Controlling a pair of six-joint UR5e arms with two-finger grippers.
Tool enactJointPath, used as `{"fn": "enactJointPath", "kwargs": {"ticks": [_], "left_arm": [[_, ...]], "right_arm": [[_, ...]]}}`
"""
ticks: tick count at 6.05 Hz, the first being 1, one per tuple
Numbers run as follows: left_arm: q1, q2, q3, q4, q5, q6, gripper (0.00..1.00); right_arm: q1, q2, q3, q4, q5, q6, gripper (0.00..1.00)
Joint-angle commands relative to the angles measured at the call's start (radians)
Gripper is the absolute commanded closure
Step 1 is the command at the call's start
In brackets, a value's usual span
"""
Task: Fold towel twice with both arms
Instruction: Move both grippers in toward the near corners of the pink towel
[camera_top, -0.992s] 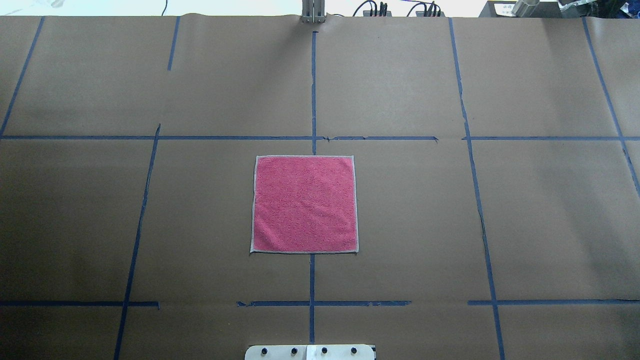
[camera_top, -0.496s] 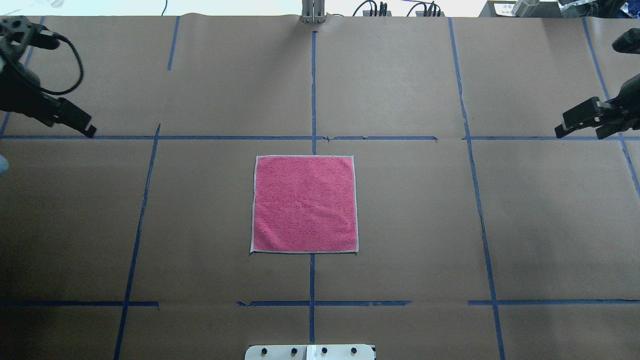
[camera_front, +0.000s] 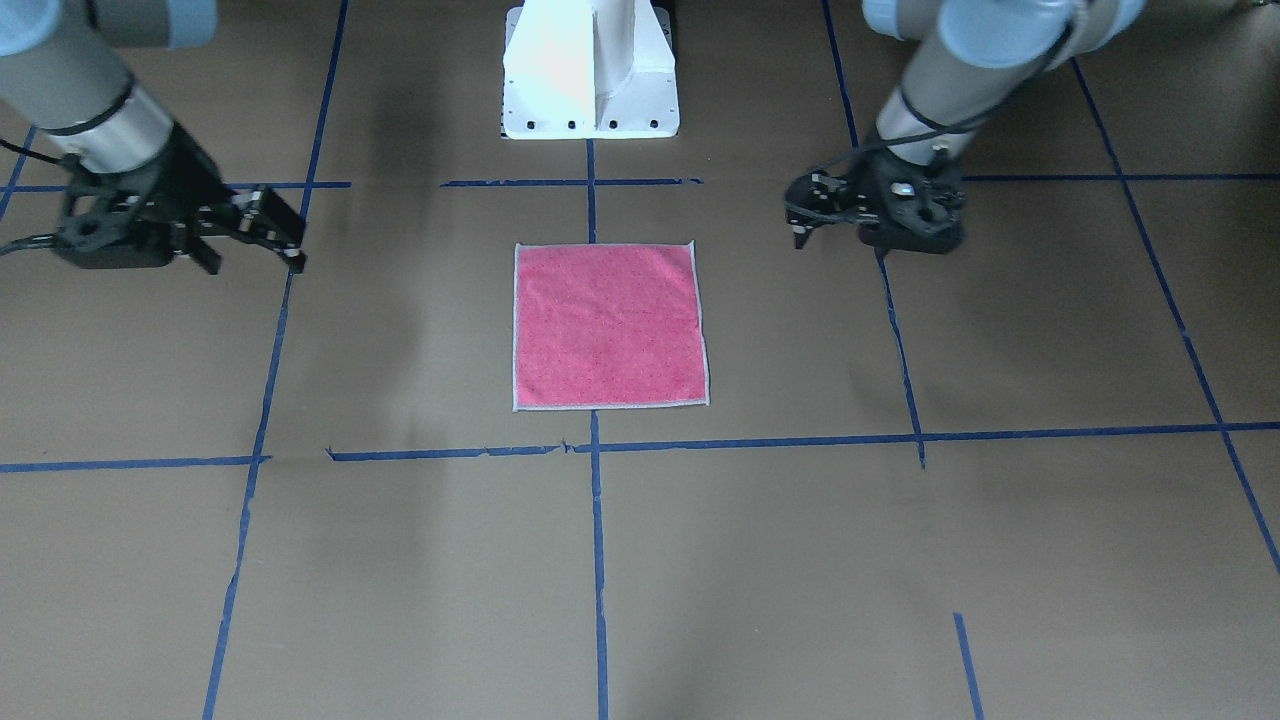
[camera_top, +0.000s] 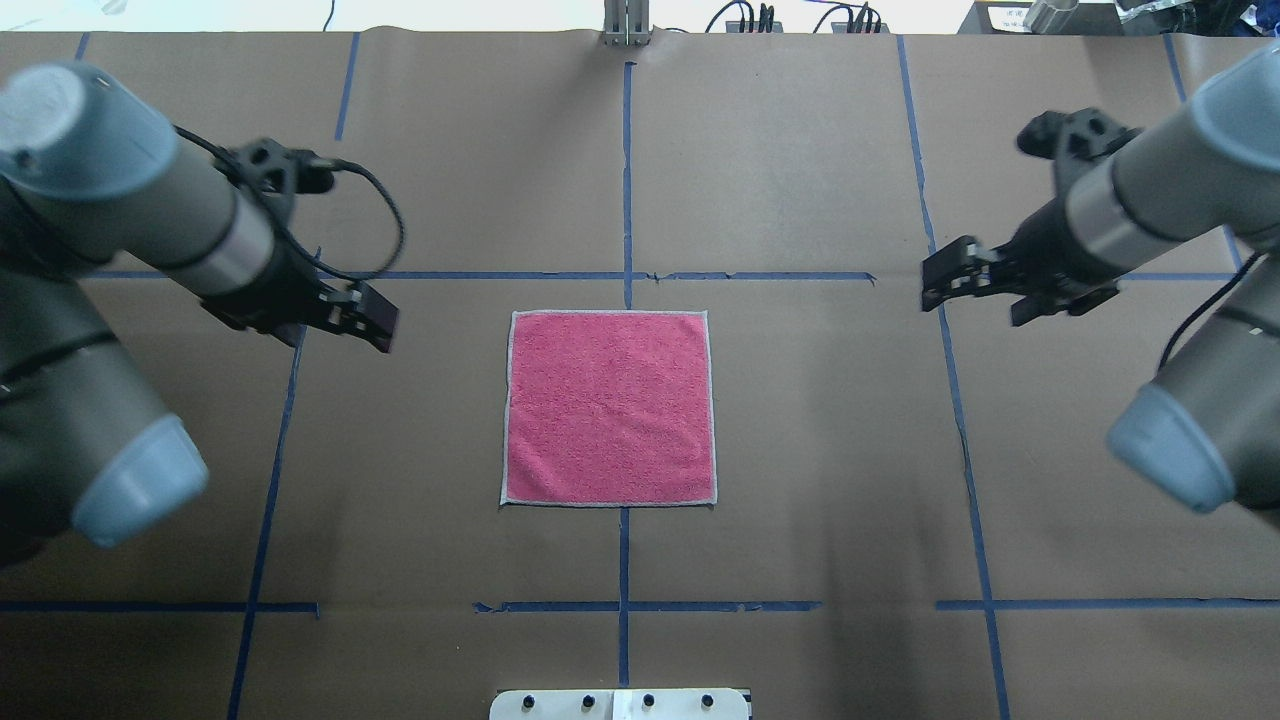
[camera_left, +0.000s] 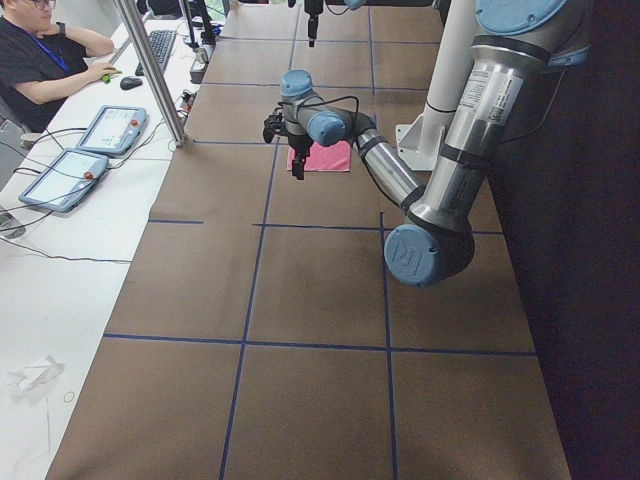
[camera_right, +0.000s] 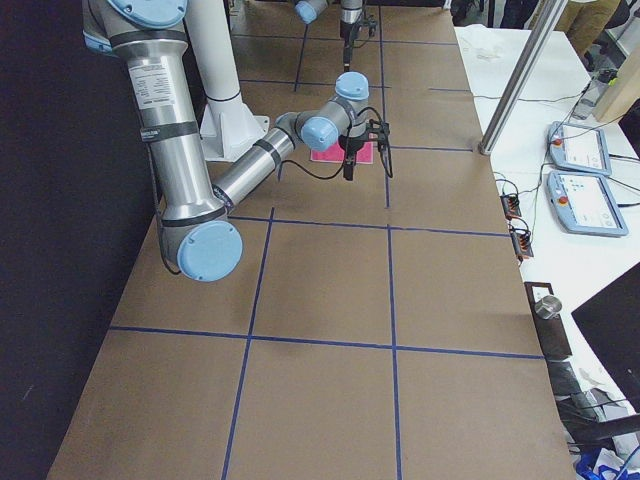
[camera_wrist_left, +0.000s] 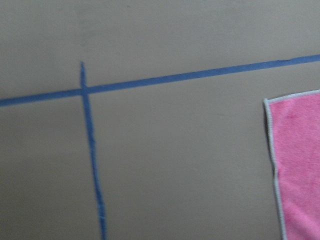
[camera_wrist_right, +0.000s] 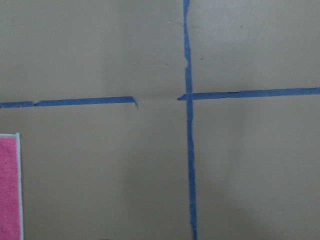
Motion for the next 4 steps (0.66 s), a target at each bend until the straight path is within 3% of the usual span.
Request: {"fn": "enactJointPath", "kwargs": {"ticks": [1, 4], "left_arm": [[0.185, -0.033, 0.014, -0.085, 0.166, -0.293, 0.00], [0.304, -0.033, 0.153, -0.349, 0.321, -0.592, 0.00]], "right_arm": [[-0.224, 0.090, -0.008, -0.003, -0.179, 0.212, 0.00], [-0.357, 0.144, -0.048, 0.002, -0.313, 0.402, 0.02]]}}
